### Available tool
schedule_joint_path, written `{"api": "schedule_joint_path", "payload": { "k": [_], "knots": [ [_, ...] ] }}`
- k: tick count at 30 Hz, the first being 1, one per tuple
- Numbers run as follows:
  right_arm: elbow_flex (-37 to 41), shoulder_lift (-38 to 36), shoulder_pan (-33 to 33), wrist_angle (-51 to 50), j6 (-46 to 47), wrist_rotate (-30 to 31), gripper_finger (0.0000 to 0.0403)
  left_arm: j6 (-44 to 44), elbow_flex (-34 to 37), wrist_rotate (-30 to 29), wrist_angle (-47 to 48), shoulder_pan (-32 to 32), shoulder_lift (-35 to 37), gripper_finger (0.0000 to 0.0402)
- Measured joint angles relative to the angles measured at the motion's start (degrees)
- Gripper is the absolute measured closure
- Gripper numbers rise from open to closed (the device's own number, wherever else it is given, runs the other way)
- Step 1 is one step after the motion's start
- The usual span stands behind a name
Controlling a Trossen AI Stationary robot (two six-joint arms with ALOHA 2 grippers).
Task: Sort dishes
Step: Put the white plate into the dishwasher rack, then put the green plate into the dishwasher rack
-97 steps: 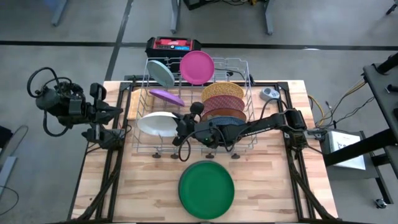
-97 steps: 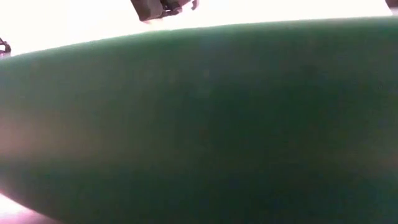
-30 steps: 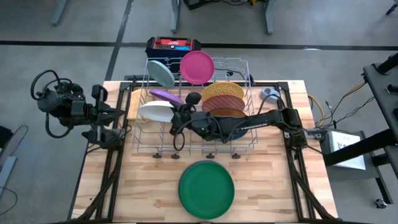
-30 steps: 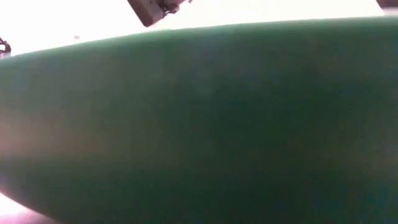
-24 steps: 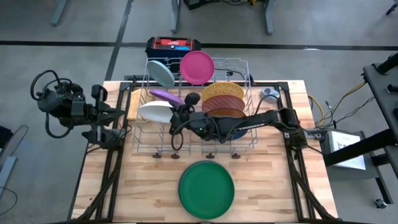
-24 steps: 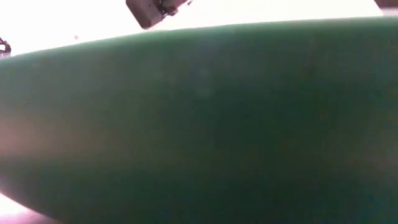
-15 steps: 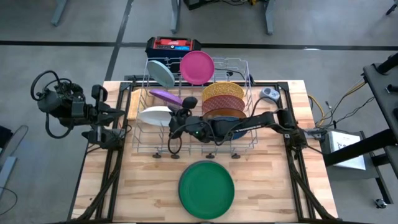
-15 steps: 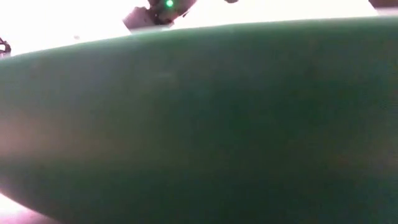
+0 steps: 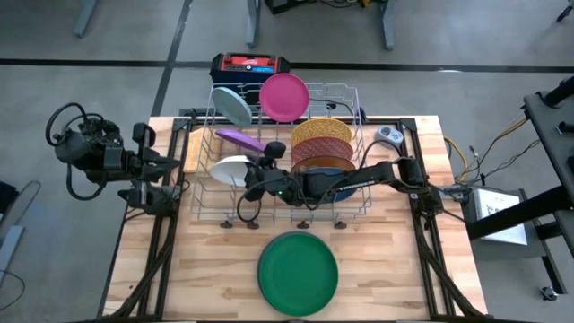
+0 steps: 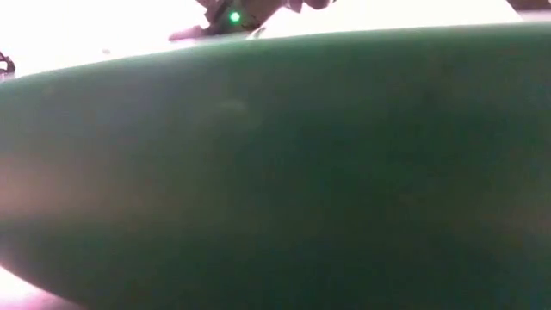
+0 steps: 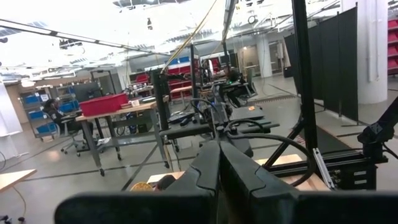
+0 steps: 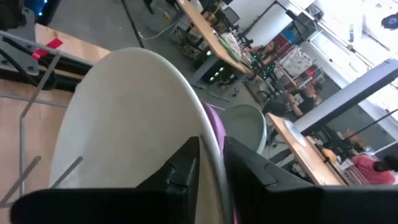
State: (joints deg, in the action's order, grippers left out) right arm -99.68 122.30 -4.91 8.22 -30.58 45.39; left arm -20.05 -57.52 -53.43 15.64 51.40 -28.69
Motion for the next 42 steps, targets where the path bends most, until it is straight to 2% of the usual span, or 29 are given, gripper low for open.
{"api": "schedule_joint_path", "payload": {
  "k": [9, 22, 29, 32, 34, 36, 42],
  "knots": [
    [-1.59, -0.04, -0.02, -0.79, -0.41, -0.23, 0.029, 1.07, 0.35, 0.0, 0.42, 0.0, 0.0, 0.0401],
    [-8.82, -0.74, -1.03, -6.34, -0.69, -0.13, 0.023, 1.09, 0.35, 0.0, 0.4, 0.0, 0.0, 0.0401],
    [-14.7, -1.51, -3.92, -16.25, -1.59, -0.24, 0.022, 3.33, 0.35, 0.33, 0.88, 0.0, 0.0, 0.0401],
    [-17.46, -3.06, -6.04, -23.54, -0.75, 1.89, 0.022, 5.66, 0.45, 5.76, 1.46, 0.0, -0.99, 0.0401],
    [-18.5, -4.81, -7.91, -29.48, 1.48, 4.54, 0.0219, 6.4, 0.63, 8.72, 1.42, 0.0, -3.47, 0.0401],
    [-18.94, -7.1, -9.93, -36.62, 6.61, 6.03, 0.0219, 7.64, 0.68, 8.74, 1.67, 0.0, -7.34, 0.0401],
    [-18.69, -14.94, -16.93, -57.83, 34.49, 3.69, 0.0227, 12.17, 0.48, 8.0, 2.05, 0.19, -19.71, 0.0401]
  ]
}}
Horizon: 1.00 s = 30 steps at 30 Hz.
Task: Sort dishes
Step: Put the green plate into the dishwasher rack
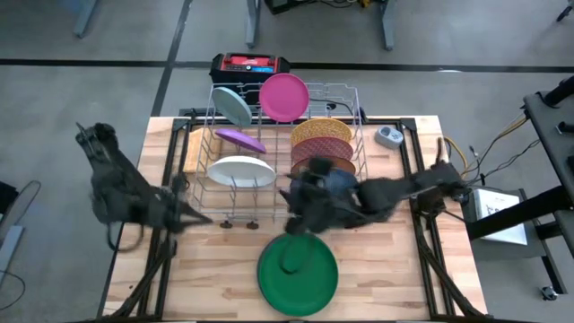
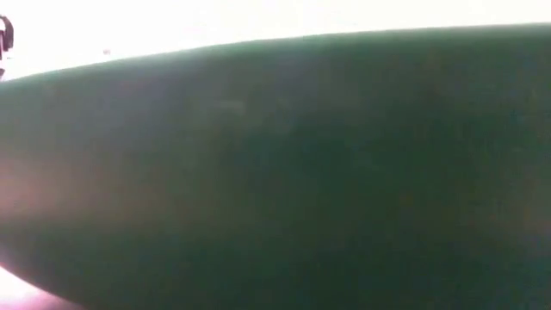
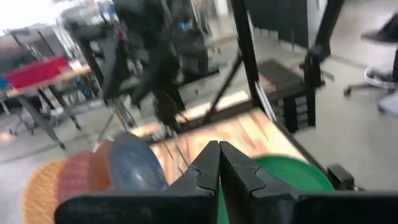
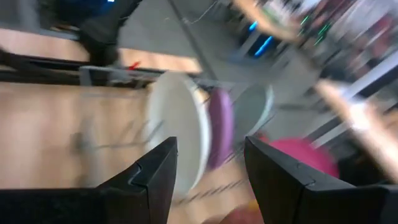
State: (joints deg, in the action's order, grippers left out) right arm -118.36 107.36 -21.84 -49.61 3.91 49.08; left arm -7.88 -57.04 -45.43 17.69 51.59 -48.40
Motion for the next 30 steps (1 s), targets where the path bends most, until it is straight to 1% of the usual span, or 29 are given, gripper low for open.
{"api": "schedule_joint_path", "payload": {
  "k": [4, 10, 13, 16, 21, 25, 28, 30],
  "knots": [
    [0.26, -1.45, -6.39, -11.37, 17.5, -1.09, 0.0234, 4.85, 0.0, -0.43, 0.3, 0.84, -6.3, 0.0401],
    [0.4, -0.79, -16.02, -22.23, 41.05, -2.23, 0.0245, 9.16, -0.16, -0.48, 4.39, 3.97, -12.77, 0.0401],
    [1.44, -0.68, -18.97, -25.61, 53.16, -7.15, 0.0247, 10.77, -0.54, -0.58, 4.32, 5.27, -14.34, 0.0401],
    [2.89, -0.71, -21.65, -28.02, 62.71, -11.15, 0.0243, 13.03, -1.46, -0.59, 4.31, 5.96, -15.39, 0.0401],
    [8.64, -0.71, -24.2, -27.89, 74.34, -16.73, 0.0234, 13.99, -3.44, -0.71, 4.28, 6.78, -16.88, 0.0401],
    [14.81, -0.71, -24.44, -27.57, 81.76, -20.77, 0.023, 14.0, -6.03, -0.72, 4.29, 6.73, -18.19, 0.0401],
    [19.16, -0.71, -24.05, -25.57, 84.7, -23.62, 0.0226, 13.64, -8.57, -0.72, 4.35, 6.71, -19.42, 0.0401],
    [21.88, -0.71, -23.56, -21.75, 85.1, -24.46, 0.0224, 12.98, -10.36, -0.68, 4.28, 6.73, -20.18, 0.0401]
  ]
}}
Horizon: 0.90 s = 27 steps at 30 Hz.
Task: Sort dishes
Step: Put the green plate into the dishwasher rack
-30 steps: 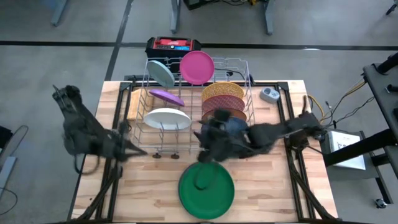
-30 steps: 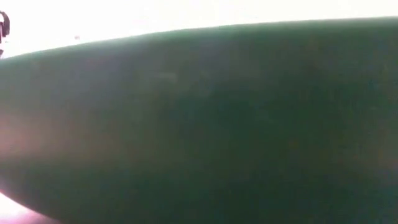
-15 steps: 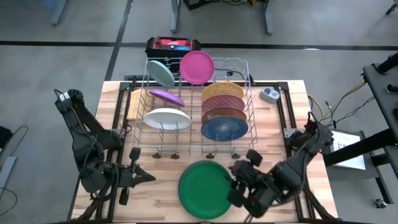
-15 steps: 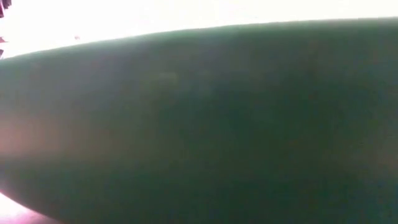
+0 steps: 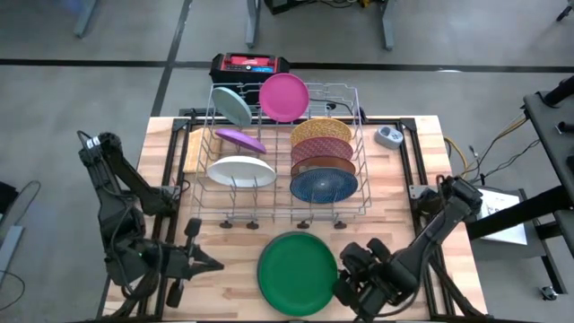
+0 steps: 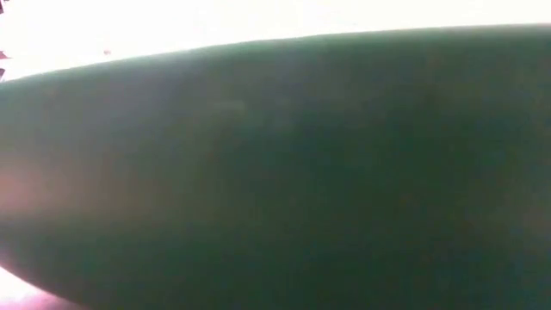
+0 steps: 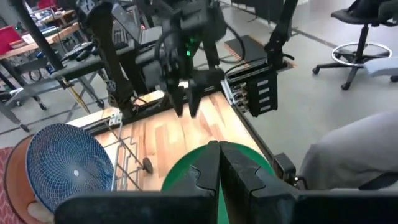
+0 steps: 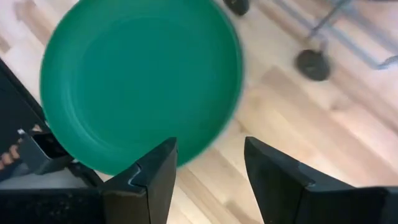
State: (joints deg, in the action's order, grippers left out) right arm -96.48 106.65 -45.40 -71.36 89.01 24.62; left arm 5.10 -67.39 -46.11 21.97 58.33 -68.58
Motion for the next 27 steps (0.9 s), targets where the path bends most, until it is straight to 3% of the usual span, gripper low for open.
{"api": "schedule_joint_path", "payload": {
  "k": [7, 19, 27],
  "knots": [
    [9.14, 0.0, 1.39, 15.55, 0.29, -1.17, 0.0224, -0.1, -5.66, 0.12, 6.98, 0.0, -3.79, 0.0401],
    [18.41, 0.0, 1.76, 17.74, 8.99, -1.17, 0.0224, -0.08, -15.28, 0.14, 18.65, -0.02, -11.27, 0.0401],
    [24.74, 0.03, 2.86, 27.71, 8.58, -0.46, 0.0231, -1.09, -18.6, 0.03, 22.74, -0.02, -13.68, 0.0401]
  ]
}}
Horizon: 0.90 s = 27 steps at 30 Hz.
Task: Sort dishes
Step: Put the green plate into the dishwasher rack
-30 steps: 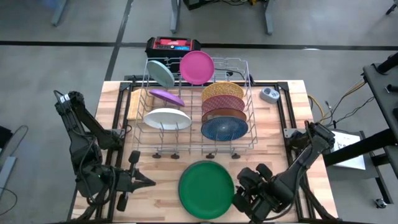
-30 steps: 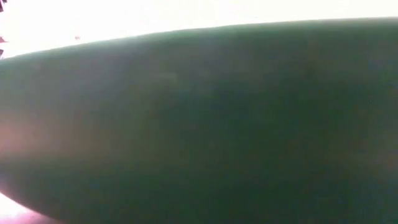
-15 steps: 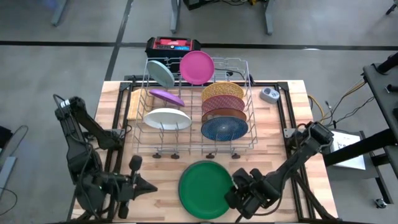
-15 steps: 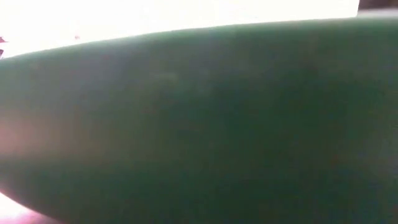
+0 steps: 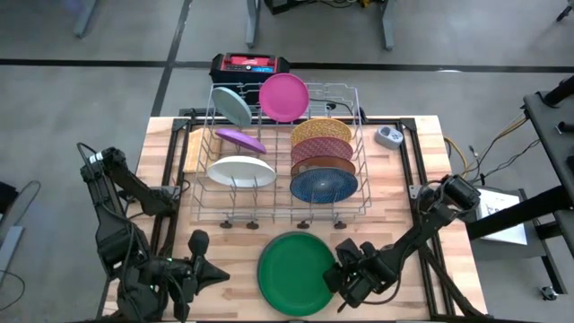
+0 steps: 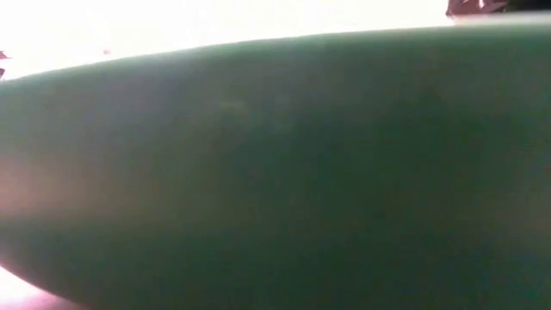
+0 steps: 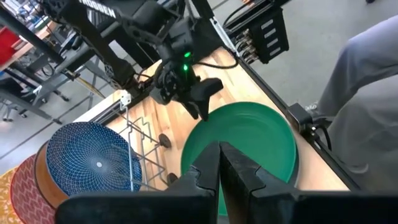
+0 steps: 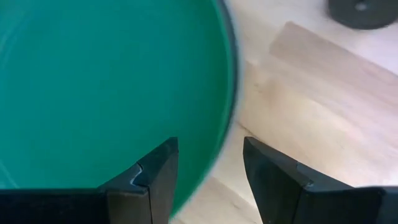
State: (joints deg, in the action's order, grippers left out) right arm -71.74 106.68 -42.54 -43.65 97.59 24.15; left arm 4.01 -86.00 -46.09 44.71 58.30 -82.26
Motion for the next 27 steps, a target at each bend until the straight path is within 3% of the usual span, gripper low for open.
{"api": "schedule_joint_path", "payload": {
  "k": [15, 22, 27],
  "knots": [
    [4.64, 0.1, 5.33, 8.13, -8.54, -0.05, 0.0255, -3.29, -0.28, -1.35, 0.09, 0.0, 0.57, 0.0401],
    [6.17, 0.1, 6.85, 11.61, -12.24, -0.24, 0.0301, -3.52, -0.28, -2.9, 0.42, 0.0, 0.57, 0.0401],
    [6.46, 0.1, 7.36, 11.38, -13.68, -0.2, 0.0356, -3.52, -0.28, -2.91, 0.52, 0.0, 0.57, 0.0401]
  ]
}}
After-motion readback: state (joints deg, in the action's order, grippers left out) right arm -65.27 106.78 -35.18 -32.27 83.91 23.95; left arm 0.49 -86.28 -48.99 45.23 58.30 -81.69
